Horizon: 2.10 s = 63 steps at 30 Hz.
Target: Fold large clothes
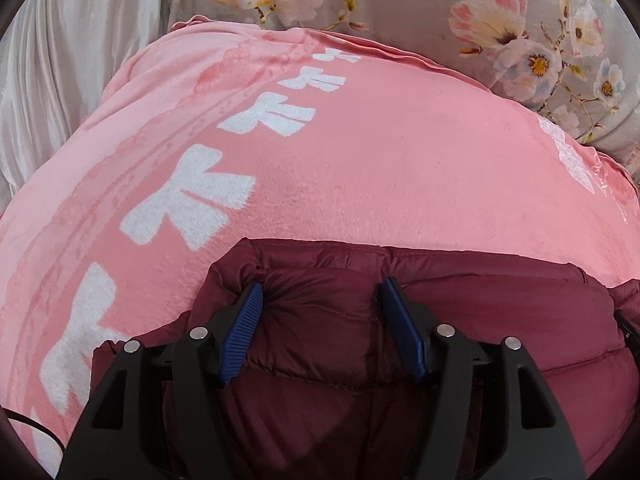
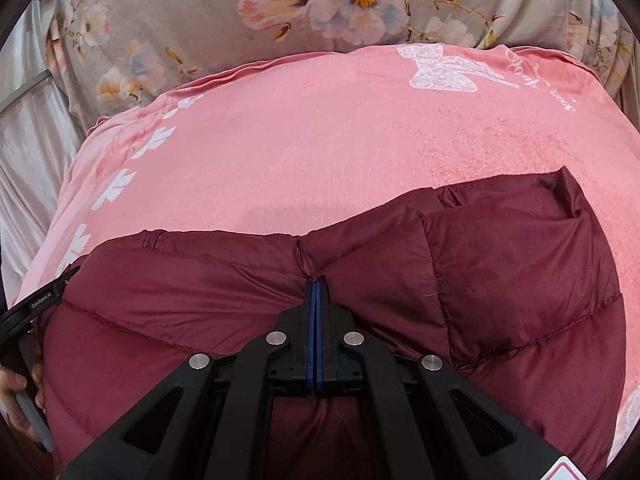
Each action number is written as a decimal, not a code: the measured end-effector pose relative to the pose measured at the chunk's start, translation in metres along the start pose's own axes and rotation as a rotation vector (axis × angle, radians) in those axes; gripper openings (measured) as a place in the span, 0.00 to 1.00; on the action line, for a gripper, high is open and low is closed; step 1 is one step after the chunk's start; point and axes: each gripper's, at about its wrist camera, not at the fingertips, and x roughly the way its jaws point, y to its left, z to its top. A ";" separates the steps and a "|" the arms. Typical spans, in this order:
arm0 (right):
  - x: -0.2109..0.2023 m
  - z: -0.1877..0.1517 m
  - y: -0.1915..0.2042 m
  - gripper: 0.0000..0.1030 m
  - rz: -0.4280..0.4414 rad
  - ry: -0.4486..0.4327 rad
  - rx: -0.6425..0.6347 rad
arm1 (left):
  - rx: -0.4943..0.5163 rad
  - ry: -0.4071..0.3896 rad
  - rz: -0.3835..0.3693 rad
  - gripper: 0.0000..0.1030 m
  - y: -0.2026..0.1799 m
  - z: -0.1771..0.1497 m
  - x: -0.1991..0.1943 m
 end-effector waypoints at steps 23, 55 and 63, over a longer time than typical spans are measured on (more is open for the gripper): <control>-0.115 -0.064 0.086 0.13 0.089 -0.062 -0.171 | -0.185 -0.009 -0.066 0.76 0.062 -0.032 -0.097; -0.137 -0.167 0.113 0.12 0.116 -0.109 -0.188 | -0.299 0.104 -0.240 0.23 0.084 -0.115 -0.129; -0.139 -0.185 0.097 0.02 0.104 -0.074 -0.204 | -0.247 0.000 -0.310 0.16 0.063 -0.094 -0.183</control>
